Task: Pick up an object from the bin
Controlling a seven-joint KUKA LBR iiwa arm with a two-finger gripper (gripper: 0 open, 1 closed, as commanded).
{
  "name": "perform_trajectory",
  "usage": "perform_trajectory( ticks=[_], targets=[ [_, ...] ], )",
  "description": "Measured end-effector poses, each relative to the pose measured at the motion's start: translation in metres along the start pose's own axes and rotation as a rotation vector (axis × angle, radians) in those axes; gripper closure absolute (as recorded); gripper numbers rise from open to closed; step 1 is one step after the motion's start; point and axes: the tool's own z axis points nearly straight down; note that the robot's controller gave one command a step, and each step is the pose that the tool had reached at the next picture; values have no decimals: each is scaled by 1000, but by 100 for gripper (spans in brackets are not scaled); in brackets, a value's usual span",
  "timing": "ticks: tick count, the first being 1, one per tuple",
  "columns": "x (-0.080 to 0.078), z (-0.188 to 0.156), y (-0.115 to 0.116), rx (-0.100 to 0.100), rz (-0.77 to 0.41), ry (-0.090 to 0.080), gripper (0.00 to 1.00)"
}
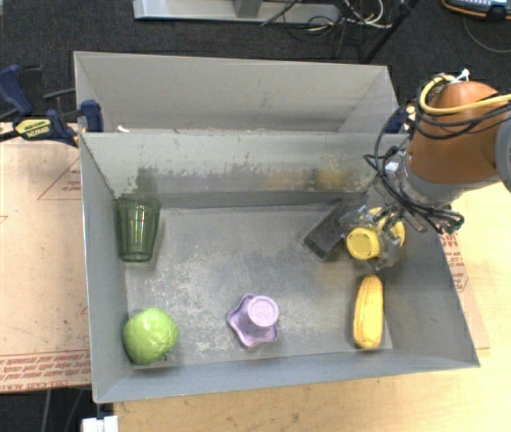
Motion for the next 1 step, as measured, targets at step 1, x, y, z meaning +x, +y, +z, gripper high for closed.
perform_trajectory(
  ticks=[1],
  targets=[
    [0,3,1,-3,-4,-1,100]
  ],
)
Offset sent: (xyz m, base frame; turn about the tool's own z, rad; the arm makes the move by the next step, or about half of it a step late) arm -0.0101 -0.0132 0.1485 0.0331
